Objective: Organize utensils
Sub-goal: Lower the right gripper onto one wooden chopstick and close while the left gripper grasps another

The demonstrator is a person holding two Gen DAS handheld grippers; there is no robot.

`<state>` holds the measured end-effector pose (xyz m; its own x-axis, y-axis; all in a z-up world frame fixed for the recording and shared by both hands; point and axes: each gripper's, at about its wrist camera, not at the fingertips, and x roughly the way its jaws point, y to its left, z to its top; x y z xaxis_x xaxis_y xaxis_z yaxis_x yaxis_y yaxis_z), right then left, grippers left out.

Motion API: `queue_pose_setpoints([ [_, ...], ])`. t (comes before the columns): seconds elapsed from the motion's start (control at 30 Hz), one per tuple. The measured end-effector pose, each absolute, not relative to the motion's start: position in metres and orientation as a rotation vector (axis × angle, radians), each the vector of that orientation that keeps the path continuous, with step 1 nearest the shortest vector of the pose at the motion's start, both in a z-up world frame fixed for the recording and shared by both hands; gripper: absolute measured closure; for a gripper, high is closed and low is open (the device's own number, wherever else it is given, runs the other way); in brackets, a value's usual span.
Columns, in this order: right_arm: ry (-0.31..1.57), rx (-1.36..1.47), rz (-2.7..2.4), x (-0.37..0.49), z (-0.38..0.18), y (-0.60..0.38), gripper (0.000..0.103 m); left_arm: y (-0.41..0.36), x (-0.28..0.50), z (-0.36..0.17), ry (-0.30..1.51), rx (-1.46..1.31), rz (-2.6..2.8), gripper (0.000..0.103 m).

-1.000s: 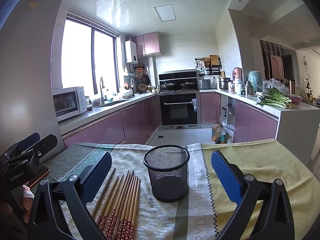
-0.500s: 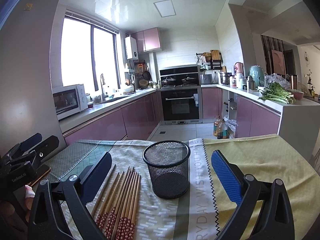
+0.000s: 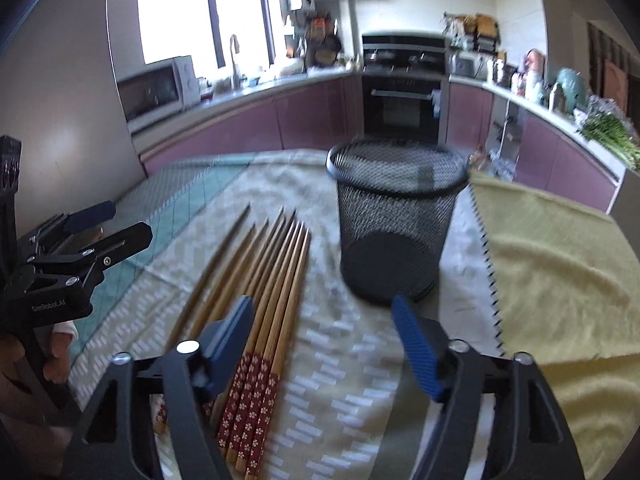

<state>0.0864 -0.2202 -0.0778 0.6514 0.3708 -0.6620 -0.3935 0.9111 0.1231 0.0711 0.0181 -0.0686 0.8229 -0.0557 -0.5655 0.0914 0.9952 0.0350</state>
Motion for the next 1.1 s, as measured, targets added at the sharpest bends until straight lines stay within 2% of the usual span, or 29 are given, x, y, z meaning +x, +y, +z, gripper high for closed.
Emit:
queue_pose_setpoints([
  [0.03,0.774,-0.027,0.443,0.091,-0.083,-0.218,0.047,0.019,0.075,-0.073,0.625,0.064,-0.087,0.01],
  [0.1,0.816,-0.013,0.463,0.097,-0.092,-0.214,0.052,0.017,0.083,-0.086,0.67,0.068,-0.108,0.013],
  [0.17,0.845,-0.014,0.471,0.102,-0.097,-0.211,0.06,0.015,0.093,-0.099,0.723,0.078,-0.126,0.02],
  [0.3,0.872,-0.03,0.488,0.105,-0.101,-0.205,0.064,0.012,0.105,-0.113,0.791,0.077,-0.17,0.032],
  [0.37,0.884,-0.037,0.497,0.106,-0.102,-0.204,0.067,0.011,0.112,-0.119,0.818,0.077,-0.185,0.035],
  [0.5,0.898,-0.063,0.498,0.112,-0.097,-0.204,0.072,0.007,0.124,-0.127,0.875,0.07,-0.211,0.052],
  [0.63,0.909,-0.091,0.502,0.115,-0.096,-0.2,0.074,0.003,0.133,-0.131,0.898,0.08,-0.235,0.057],
  [0.83,0.918,-0.155,0.498,0.123,-0.099,-0.183,0.078,-0.005,0.144,-0.13,0.913,0.087,-0.255,0.06],
  [0.9,0.921,-0.148,0.498,0.127,-0.099,-0.182,0.081,-0.006,0.146,-0.13,0.915,0.083,-0.257,0.064],
  [0.97,0.925,-0.132,0.503,0.13,-0.099,-0.182,0.089,-0.006,0.149,-0.129,0.918,0.079,-0.253,0.068],
  [1.03,0.932,-0.108,0.523,0.132,-0.1,-0.182,0.095,-0.007,0.152,-0.128,0.921,0.074,-0.25,0.079],
  [1.1,0.934,-0.083,0.525,0.133,-0.1,-0.185,0.097,-0.005,0.153,-0.127,0.924,0.053,-0.253,0.086],
])
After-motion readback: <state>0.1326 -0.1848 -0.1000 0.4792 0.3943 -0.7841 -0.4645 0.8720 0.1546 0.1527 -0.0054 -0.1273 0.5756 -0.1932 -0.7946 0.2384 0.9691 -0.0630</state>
